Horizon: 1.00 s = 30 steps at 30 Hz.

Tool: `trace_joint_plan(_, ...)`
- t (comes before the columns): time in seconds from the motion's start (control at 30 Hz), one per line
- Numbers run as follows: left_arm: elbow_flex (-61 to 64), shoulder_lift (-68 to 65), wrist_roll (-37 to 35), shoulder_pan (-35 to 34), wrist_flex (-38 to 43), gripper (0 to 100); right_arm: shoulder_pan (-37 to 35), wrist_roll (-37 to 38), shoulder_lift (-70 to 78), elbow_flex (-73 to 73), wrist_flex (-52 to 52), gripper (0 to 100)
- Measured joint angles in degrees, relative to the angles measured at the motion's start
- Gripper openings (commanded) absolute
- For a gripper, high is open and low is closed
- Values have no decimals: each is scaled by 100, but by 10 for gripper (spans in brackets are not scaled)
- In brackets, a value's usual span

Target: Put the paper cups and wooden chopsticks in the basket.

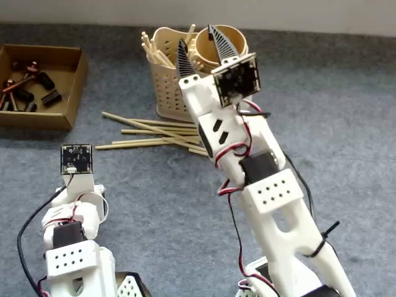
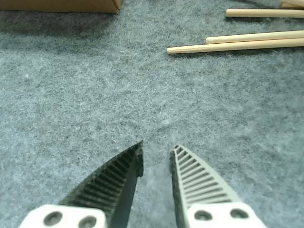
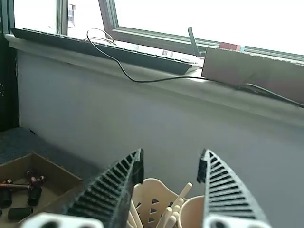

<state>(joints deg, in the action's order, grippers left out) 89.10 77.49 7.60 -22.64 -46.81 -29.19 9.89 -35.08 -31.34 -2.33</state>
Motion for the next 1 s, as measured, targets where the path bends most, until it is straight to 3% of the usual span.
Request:
trace_joint_plan(0.2,0,0,0,0,0,104,0,0,-325,290,-905,111)
trace_joint_plan(0.47,0,0,0,0,0,104,-79,-9,-510,1609,-3833,101)
trace_joint_plan(0.77,0,0,0,0,0,104,-360,-9,-624,1890,-6048,101)
trace_joint_plan(1.0,0,0,0,0,0,104,-431,-9,-624,932,-6418,137)
